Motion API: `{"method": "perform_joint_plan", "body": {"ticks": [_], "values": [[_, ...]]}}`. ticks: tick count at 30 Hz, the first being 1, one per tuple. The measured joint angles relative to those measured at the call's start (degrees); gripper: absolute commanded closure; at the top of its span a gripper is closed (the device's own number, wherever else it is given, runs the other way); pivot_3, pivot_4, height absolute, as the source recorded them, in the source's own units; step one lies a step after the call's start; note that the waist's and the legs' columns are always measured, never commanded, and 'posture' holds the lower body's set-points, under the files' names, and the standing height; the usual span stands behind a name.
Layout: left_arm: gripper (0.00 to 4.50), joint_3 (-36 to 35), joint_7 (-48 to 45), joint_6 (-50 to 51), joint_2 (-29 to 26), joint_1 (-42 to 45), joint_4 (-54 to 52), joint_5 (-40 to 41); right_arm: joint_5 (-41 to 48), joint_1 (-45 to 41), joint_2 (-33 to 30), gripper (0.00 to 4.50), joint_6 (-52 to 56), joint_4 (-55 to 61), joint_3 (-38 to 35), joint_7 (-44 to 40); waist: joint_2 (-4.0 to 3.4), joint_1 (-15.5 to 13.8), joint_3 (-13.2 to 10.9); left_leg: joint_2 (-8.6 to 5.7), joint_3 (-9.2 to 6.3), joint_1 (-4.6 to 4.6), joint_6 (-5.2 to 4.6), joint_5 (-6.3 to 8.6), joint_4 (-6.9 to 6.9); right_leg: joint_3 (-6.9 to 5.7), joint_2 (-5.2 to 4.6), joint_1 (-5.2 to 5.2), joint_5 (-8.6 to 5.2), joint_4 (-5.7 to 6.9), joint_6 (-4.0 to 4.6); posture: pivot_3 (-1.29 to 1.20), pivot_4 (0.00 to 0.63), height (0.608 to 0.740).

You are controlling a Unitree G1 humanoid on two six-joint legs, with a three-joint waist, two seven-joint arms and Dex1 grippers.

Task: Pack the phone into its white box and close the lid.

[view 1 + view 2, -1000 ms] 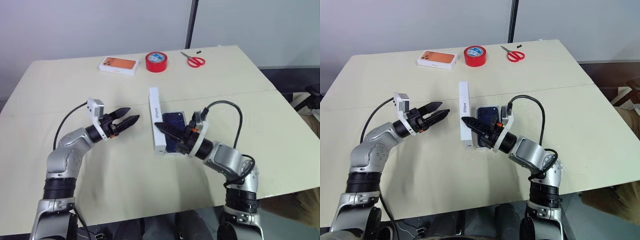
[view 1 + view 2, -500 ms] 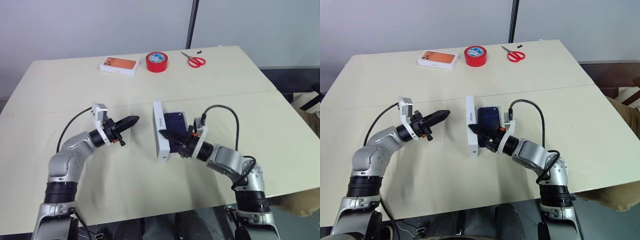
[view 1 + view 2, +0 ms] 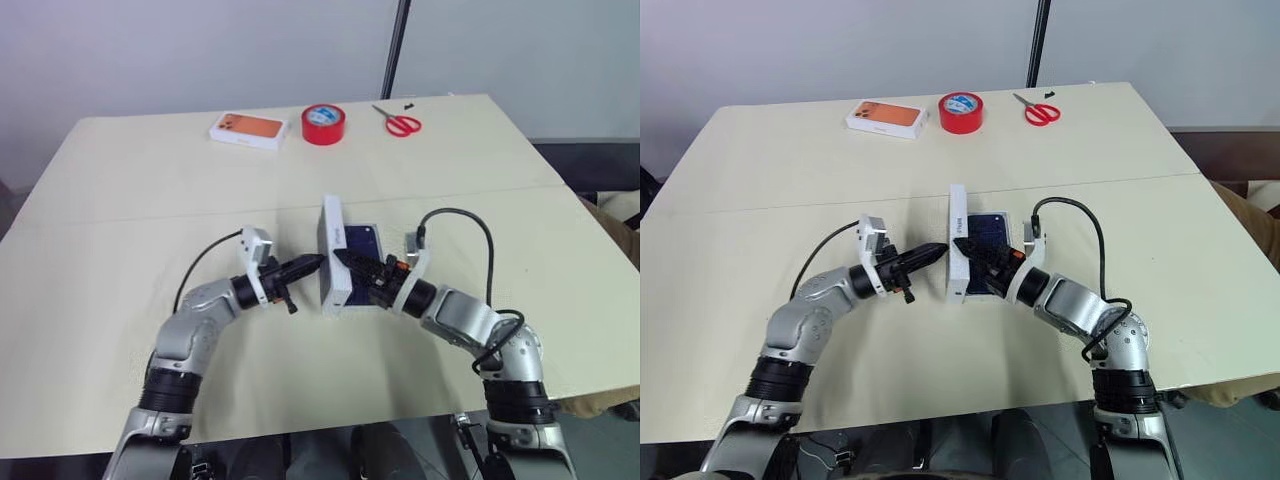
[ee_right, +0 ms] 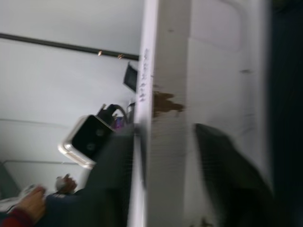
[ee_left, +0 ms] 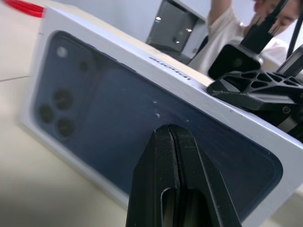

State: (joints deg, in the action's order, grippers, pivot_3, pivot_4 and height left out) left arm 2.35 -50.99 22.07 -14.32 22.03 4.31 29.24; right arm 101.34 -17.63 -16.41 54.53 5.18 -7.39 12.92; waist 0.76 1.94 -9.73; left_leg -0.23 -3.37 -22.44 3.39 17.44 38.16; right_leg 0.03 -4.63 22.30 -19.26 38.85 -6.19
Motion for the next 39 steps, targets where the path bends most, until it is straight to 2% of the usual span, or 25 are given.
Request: {"method": "perform_joint_plan", "body": {"ticks": [7, 11, 14, 18, 19, 25, 30, 39], "values": [[4.50, 1.61, 0.04, -2.71, 4.54, 4.34, 5.83, -2.52, -7.07, 1.88, -12.05, 1.14, -3.61, 2.24, -9.59, -3.81, 0.01, -1.28, 0.00, -0.08, 0.03, -0.03, -0.27, 0.15, 0.04, -0.01, 0.02, -0.03, 0.00, -0.06, 0.00, 0.00, 0.150, 0.740], [4.50, 3.07, -0.08, -4.93, 7.96, 7.66, 11.23, -4.32, -13.81, 3.69, -15.79, 1.14, -6.44, 2.65, -13.55, -5.29, 0.01, -1.19, 0.00, -0.10, 0.07, -0.03, -0.29, 0.16, 0.06, -0.01, 0.04, -0.05, 0.00, -0.08, 0.00, 0.00, 0.150, 0.740], [4.50, 4.13, -0.73, -5.67, 9.89, 8.81, 13.07, -5.02, -25.29, 4.22, -16.74, 2.05, -8.59, 4.29, -9.78, -8.05, 0.00, -0.74, 0.00, -0.05, 0.09, -0.01, -0.30, 0.16, 0.05, 0.02, 0.15, 0.03, 0.00, -0.04, 0.00, 0.00, 0.150, 0.740], [4.50, 4.39, -1.50, -6.19, 8.97, 9.49, 13.21, -5.06, -37.69, 3.94, -16.73, 4.12, -11.69, 5.43, -5.05, -11.51, -0.03, -0.92, 0.02, -0.04, 0.07, -0.01, -0.29, 0.16, 0.05, 0.02, 0.13, 0.02, 0.00, -0.03, 0.00, 0.00, 0.150, 0.740], [4.50, 4.24, -1.63, -6.18, 8.25, 9.48, 13.20, -5.06, -40.42, 3.72, -16.73, 4.43, -12.43, 6.03, -3.82, -12.50, -0.03, -0.95, 0.02, -0.04, 0.07, -0.01, -0.29, 0.15, 0.06, 0.03, 0.12, 0.01, 0.00, -0.03, 0.00, 0.00, 0.150, 0.740], [4.50, 2.03, -0.92, -4.58, 3.71, 8.21, 10.00, -4.82, -56.64, 2.79, -18.21, 4.43, -16.26, 8.30, 4.71, -19.63, -0.03, -1.11, 0.02, -0.05, 0.04, -0.01, 0.06, -0.04, 0.07, 0.02, 0.09, -0.02, 0.00, -0.07, 0.00, 0.00, 0.150, 0.740], [4.50, -1.09, 1.29, -1.24, -1.04, 4.09, 6.28, -4.83, -65.18, 0.59, -18.16, 4.43, -17.42, 8.25, 8.73, -24.14, -0.04, -0.98, 0.02, -0.04, 0.01, -0.01, 0.07, -0.04, 0.05, 0.01, 0.12, 0.02, 0.00, -0.06, 0.00, 0.00, 0.150, 0.740], [4.50, -0.54, 4.92, 1.61, -2.07, 2.15, 3.11, -6.37, -69.79, 0.06, -17.13, 4.43, -17.68, 10.23, 11.35, -32.23, -0.02, -1.16, 0.01, -0.08, -0.02, -0.01, 0.08, -0.05, 0.07, -0.01, 0.04, -0.04, 0.00, -0.09, 0.00, 0.00, 0.150, 0.740]]}}
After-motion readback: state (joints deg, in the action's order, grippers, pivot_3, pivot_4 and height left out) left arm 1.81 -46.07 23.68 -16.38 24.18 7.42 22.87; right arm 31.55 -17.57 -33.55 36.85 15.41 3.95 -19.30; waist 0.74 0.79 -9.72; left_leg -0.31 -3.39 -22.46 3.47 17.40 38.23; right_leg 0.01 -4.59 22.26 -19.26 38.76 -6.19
